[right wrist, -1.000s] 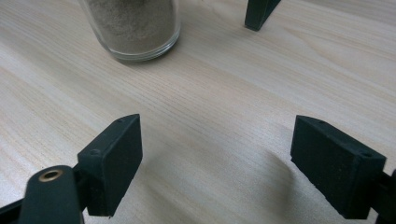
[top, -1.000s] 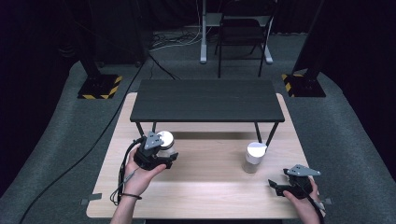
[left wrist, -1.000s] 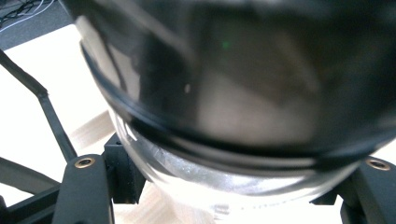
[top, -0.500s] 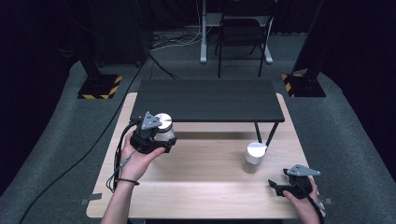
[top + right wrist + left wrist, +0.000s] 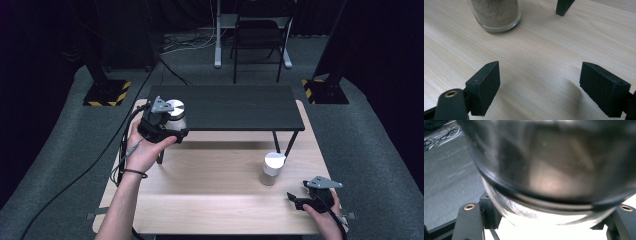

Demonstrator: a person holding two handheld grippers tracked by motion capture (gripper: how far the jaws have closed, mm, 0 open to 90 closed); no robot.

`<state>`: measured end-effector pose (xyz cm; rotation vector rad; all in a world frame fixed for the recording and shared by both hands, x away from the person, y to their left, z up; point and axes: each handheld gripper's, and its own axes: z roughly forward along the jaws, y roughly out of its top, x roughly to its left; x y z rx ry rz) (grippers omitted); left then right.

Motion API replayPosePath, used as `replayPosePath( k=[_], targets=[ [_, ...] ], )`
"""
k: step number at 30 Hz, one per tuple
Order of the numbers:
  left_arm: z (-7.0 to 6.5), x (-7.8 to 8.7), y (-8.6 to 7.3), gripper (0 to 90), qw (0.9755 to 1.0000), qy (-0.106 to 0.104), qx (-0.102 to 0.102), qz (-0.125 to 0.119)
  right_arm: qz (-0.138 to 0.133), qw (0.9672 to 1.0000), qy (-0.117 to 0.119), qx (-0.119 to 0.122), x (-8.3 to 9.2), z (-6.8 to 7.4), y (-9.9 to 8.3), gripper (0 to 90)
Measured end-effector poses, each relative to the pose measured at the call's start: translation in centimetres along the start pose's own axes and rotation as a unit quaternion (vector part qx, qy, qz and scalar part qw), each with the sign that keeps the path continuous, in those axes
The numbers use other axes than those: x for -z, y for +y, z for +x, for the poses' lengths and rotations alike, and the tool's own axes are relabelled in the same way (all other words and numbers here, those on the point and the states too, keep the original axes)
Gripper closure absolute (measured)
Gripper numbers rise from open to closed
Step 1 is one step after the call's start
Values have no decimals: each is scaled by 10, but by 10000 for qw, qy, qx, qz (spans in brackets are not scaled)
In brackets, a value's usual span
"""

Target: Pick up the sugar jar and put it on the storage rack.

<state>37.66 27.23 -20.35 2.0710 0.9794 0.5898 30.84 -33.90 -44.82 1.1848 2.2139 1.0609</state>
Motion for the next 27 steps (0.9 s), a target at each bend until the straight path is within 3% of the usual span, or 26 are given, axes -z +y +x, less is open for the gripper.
replayPosePath(
  k=[9,16,27],
  targets=[
    [2,-25,28,310,9998,186,94,1,-5,10000,5,-4,0,0,0,159],
    [9,-48,41,310,9993,151,305,125,-16,10000,10,-7,1,0,-1,159],
    [7,-66,37,310,9986,192,467,179,2,10000,25,14,0,0,0,159]
  ],
)
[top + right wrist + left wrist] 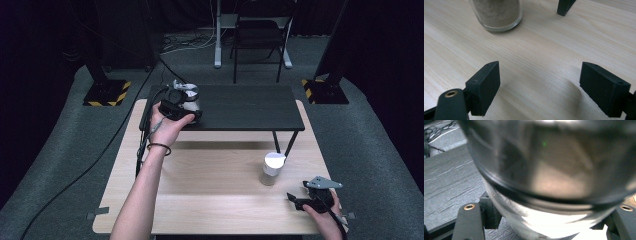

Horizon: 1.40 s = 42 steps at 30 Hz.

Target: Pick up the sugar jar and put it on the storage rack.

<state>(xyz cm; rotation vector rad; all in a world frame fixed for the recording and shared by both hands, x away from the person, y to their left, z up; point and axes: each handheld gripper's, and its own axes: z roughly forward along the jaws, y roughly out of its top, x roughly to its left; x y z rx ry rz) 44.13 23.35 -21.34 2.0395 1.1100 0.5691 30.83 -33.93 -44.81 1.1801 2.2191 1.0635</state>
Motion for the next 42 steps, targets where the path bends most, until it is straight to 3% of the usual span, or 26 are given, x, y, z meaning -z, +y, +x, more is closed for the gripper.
replayPosePath(
  k=[10,13,21,25,29,31,32,39,42],
  targets=[
    [2,-2,-8,306,9999,-63,68,-67,3,10000,-6,16,0,0,0,159],
    [0,0,-9,235,10000,-19,55,-50,0,10000,-4,19,0,0,0,159],
    [6,18,-33,213,9999,-18,-6,-129,12,10000,-9,25,0,1,0,159],
    [9,34,-60,213,9994,-97,-40,-315,12,10000,-14,24,0,1,0,159],
    [6,45,-77,206,9992,-108,-122,-374,12,10000,-21,16,0,1,0,159],
    [2,55,-97,205,9986,-145,-202,-462,11,10000,-18,3,0,1,0,159],
    [2,55,-97,205,9986,-145,-202,-462,12,10000,-18,-1,0,1,0,159],
    [-4,66,-144,202,9979,-132,-289,-558,4,10000,-32,4,0,2,0,159],
    [-2,63,-168,201,9984,-73,-199,-533,0,10000,-33,-14,1,2,-1,159]
  ],
)
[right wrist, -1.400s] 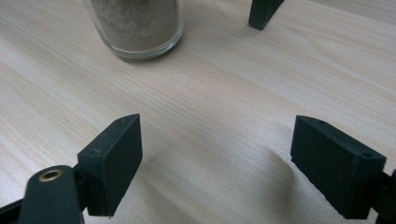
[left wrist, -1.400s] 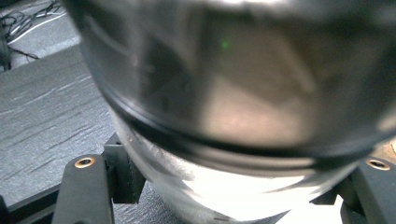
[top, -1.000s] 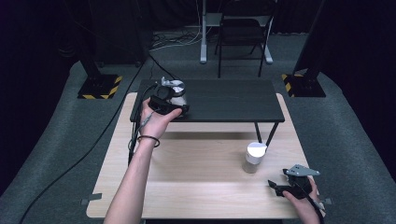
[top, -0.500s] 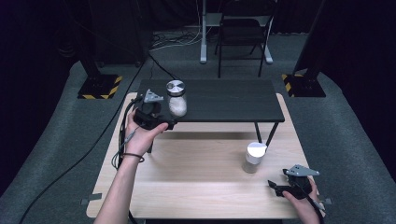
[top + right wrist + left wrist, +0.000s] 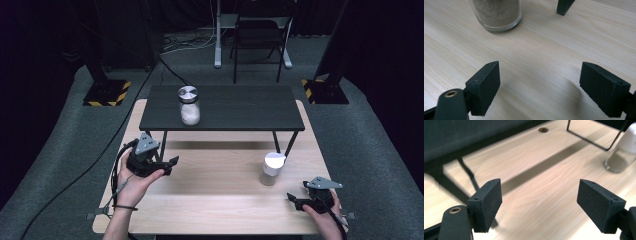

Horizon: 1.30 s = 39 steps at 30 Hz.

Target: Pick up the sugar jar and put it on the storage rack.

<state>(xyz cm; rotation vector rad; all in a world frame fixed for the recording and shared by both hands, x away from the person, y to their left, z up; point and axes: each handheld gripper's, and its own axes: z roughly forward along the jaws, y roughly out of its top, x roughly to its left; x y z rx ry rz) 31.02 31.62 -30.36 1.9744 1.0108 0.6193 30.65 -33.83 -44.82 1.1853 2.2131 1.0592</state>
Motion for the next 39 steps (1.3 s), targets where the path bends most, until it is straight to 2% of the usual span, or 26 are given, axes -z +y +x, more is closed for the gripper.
replayPosePath(
  k=[3,6,7,8,9,14,19,22,24,25,30,32,39],
  targets=[
    [0,-7,-24,201,9998,143,108,109,9,10000,-2,2,0,0,0,159],
    [-2,-17,-46,197,9993,304,101,212,6,10000,-5,-3,0,0,0,159],
    [-3,-22,-60,198,9991,340,148,205,6,10000,-5,-7,0,0,0,159],
    [-4,-24,-68,197,9990,368,165,179,9,10000,-1,-8,0,0,0,159],
    [-4,-24,-68,197,9990,368,165,179,9,10000,-1,-8,0,0,0,159],
    [-7,-35,-94,197,9985,461,159,243,-11,10000,1,-36,0,-1,0,159],
    [-9,-40,-119,197,9984,508,228,108,-2,10000,6,-38,0,-1,0,159],
    [-13,-46,-124,196,9976,624,59,287,23,10000,11,-10,0,-1,1,159],
    [-9,-47,-131,196,9983,467,226,258,24,10000,14,3,0,-1,1,159],
    [-10,-47,-133,196,9982,463,253,269,24,10000,14,3,0,-1,1,159],
    [-14,-53,-135,196,9975,540,160,425,54,10000,34,20,-1,-1,2,159],
    [-12,-55,-136,194,9977,469,170,451,51,10000,35,23,-1,-1,2,159],
    [-11,-54,-136,188,9977,480,173,453,71,10000,21,36,-1,0,2,159]
  ],
)
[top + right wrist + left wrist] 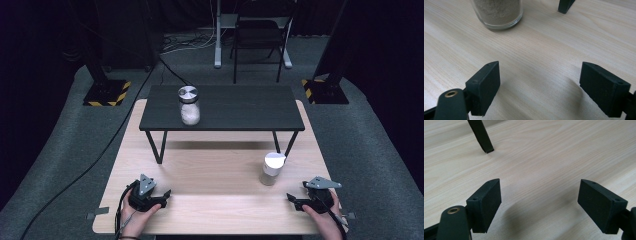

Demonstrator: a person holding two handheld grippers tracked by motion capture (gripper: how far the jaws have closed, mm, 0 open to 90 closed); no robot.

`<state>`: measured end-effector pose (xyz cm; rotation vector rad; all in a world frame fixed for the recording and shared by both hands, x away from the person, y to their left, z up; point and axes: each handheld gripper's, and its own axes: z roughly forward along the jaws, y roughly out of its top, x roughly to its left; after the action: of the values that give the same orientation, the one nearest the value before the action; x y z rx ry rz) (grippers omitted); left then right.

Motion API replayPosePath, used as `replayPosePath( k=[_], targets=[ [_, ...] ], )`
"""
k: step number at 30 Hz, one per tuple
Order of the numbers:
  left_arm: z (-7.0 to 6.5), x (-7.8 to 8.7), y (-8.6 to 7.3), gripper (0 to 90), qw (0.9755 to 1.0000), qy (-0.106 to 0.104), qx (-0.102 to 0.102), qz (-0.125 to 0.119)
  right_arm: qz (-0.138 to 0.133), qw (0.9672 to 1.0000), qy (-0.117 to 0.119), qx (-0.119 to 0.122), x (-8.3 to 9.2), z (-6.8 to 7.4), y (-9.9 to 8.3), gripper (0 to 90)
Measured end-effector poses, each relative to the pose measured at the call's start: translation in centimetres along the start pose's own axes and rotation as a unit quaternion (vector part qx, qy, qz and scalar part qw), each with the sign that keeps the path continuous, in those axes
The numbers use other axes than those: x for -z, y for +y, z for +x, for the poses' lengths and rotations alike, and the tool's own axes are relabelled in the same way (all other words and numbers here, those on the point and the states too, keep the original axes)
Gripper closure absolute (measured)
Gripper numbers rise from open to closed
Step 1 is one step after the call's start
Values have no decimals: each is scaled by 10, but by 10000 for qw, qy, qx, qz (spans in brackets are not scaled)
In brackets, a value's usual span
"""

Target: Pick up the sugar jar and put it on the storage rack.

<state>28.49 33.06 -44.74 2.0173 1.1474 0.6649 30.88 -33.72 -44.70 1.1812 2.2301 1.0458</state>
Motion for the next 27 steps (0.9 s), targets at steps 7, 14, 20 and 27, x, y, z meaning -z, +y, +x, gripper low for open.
replayPosePath(
  k=[7,14,20,27],
  targets=[
    [-2,-2,3,183,10000,16,-46,84,-4,10000,-18,3,0,1,0,159],
    [-1,-2,4,183,9999,12,-39,109,0,10000,-12,3,0,0,0,159],
    [-1,-3,4,182,9999,8,-48,123,-4,10000,-12,-4,0,0,0,159],
    [-1,-3,5,182,9999,-2,-33,132,-2,10000,-19,-5,0,1,0,159]
  ],
)
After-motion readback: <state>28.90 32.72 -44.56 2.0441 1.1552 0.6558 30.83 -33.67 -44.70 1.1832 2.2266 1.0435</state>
